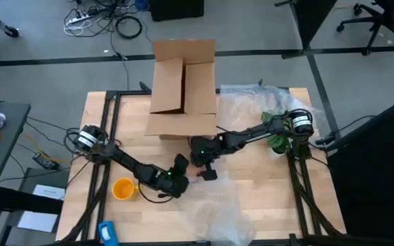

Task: Wrap mug
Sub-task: Wrap the orange cup with the bubble wrap

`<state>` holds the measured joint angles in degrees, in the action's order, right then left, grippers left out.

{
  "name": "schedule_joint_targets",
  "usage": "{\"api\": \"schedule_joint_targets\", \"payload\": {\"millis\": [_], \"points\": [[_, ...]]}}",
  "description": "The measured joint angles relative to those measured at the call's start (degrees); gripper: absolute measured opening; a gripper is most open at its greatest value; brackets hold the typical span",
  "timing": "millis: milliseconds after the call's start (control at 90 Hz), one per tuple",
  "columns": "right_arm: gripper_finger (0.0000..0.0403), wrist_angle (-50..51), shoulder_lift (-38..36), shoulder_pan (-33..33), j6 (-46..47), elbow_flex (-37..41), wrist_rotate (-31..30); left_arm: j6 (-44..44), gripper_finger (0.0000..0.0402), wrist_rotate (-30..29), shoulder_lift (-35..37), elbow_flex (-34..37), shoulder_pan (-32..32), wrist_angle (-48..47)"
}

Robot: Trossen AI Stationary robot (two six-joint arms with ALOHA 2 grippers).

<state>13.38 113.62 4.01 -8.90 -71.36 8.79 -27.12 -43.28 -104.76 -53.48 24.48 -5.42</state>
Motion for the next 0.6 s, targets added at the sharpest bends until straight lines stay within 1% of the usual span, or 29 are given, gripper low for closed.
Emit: {"api": "schedule_joint_targets", "payload": {"millis": [56, 144, 278, 389, 489, 600], "points": [[0.0384, 0.12, 0.1, 0.0, 0.0, 0.0, -0.5, 1.07, 0.0073, -0.92, 0.92, -0.89, 0.07, -3.33], [0.0373, 0.34, -0.01, 0.13, -0.5, 0.07, -3.37, 3.97, 0.0073, -1.04, 3.51, -1.85, 0.12, -7.53], [0.0362, -0.3, -0.12, 1.02, -3.27, 0.09, -9.59, 10.02, 0.0073, 0.64, 8.74, -2.05, 0.07, -12.12], [0.036, -0.55, -0.02, 2.49, -5.42, 0.13, -16.1, 17.83, 0.0073, 2.06, 13.5, -2.41, 0.05, -16.45], [0.036, -1.6, 0.09, 3.91, -7.64, 0.24, -21.09, 25.03, 0.0073, 5.05, 17.3, -2.49, -0.01, -19.93], [0.036, -2.96, 0.18, 5.71, -9.97, 0.27, -27.54, 31.14, 0.0073, 12.28, 21.33, -2.47, -0.01, -22.58]]}}
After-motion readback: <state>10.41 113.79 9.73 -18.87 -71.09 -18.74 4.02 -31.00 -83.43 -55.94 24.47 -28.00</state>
